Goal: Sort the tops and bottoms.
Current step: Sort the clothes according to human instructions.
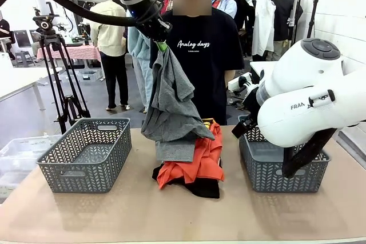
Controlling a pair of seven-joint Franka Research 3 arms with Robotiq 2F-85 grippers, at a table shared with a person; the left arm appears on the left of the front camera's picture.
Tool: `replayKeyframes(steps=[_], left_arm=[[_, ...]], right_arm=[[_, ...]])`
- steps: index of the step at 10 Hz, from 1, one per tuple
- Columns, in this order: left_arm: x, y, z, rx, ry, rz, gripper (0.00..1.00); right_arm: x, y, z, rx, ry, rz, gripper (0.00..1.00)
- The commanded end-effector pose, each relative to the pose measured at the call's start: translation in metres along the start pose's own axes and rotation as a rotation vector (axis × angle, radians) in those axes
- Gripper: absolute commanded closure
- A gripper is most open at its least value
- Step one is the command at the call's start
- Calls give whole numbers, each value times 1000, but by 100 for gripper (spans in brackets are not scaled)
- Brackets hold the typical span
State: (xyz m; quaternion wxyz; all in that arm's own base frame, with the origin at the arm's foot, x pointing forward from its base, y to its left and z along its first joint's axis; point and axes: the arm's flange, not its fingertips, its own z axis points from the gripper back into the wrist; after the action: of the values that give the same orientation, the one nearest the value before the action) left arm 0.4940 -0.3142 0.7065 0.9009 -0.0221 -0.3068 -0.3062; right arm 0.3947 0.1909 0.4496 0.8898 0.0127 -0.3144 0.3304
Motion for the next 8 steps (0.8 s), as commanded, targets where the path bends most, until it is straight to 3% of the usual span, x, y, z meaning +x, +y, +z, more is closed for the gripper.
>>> replayKeyframes(steps=[1,8], left_arm=[[2,0,3,-2,4,11,100],[2,0,3,-2,4,11,100]], right_arm=[[0,-1,0,0,-6,-2,0],[0,-1,0,0,-6,-2,0]])
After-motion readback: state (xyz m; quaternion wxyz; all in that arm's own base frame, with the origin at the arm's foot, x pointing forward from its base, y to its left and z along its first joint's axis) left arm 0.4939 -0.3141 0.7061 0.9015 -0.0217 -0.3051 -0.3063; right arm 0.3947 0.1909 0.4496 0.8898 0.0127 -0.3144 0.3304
